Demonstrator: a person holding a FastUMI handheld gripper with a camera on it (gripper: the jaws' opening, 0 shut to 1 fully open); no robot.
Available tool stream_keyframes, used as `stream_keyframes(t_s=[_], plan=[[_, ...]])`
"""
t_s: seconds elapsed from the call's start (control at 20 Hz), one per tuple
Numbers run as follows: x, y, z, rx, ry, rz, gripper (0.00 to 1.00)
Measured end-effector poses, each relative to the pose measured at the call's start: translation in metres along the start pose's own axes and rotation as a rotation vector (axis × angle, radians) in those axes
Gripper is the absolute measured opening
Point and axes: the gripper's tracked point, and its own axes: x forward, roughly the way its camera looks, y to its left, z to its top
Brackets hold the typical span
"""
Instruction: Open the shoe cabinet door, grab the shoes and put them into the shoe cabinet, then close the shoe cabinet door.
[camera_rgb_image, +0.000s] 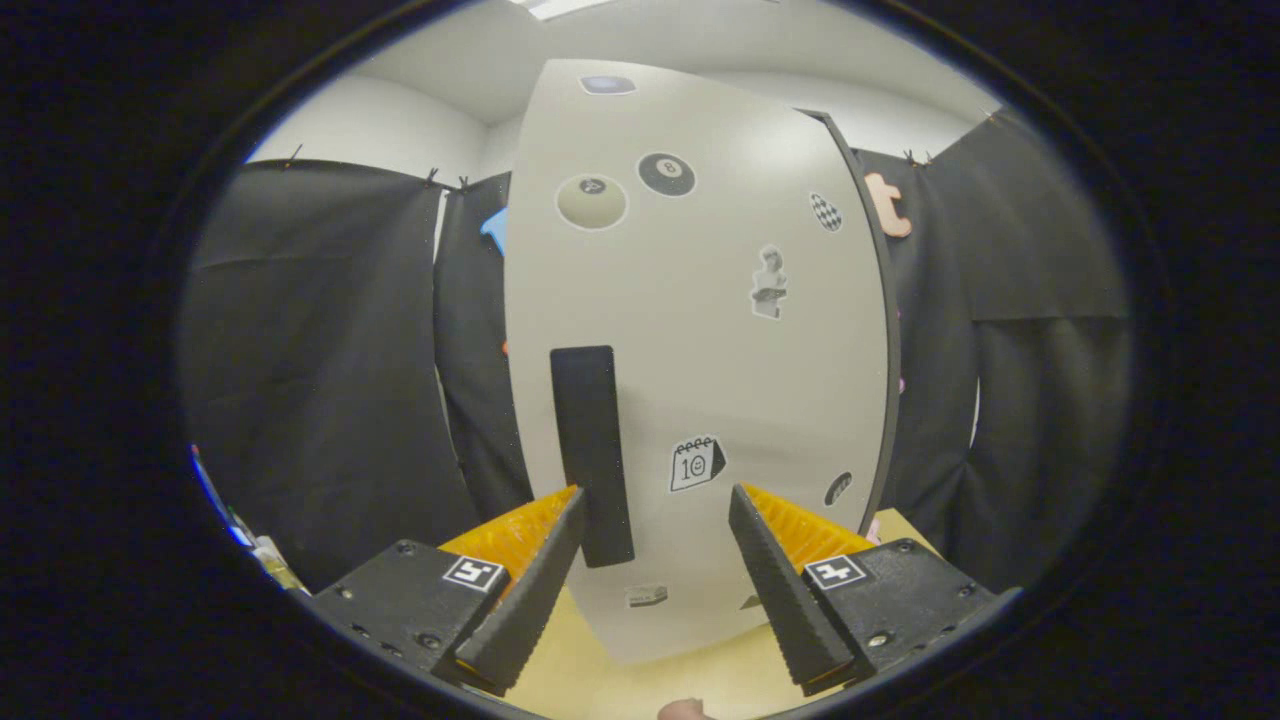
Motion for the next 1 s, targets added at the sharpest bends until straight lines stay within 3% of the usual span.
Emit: stream_keyframes(t_s=[0.5, 1.0], plan=[[-0.081, -0.003, -0.016, 0.022, -0.092, -0.003, 0.96], [-0.148, -0.016, -0.062, 0.007, -0.090, -0.055, 0.96]])
